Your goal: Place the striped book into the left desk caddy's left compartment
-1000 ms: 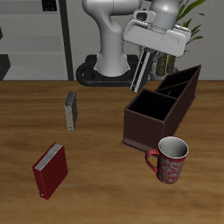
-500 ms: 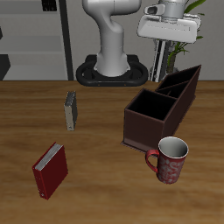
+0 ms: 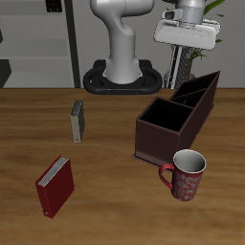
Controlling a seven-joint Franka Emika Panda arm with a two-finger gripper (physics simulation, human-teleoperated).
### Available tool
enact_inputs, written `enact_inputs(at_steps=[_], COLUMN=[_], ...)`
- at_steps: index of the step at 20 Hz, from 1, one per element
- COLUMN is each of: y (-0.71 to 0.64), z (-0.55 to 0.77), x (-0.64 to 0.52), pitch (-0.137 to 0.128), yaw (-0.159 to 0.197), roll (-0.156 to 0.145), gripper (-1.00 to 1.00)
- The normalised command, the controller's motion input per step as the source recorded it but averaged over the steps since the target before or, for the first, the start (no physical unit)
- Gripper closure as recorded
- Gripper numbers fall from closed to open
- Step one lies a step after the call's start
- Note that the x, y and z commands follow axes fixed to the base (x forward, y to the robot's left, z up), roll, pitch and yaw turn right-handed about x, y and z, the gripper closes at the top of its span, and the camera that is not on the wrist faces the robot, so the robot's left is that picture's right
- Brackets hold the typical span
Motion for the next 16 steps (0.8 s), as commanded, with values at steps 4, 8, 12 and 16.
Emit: enact_inputs(at_steps=[4,8,12,16], y=[0.25,0.33,0.38,0.37], z=[-0.11,-0.05,-0.06,-0.05], x=[-0.24,-0.19,-0.23,-0.24], pitch=[0.012,0.013,-0.010,0.004], yaw=[-0.084,-0.028,0.024,0.001], roll=[-0.069,0.017,0.081,0.052], gripper=[1.00,1.00,1.00,1.00])
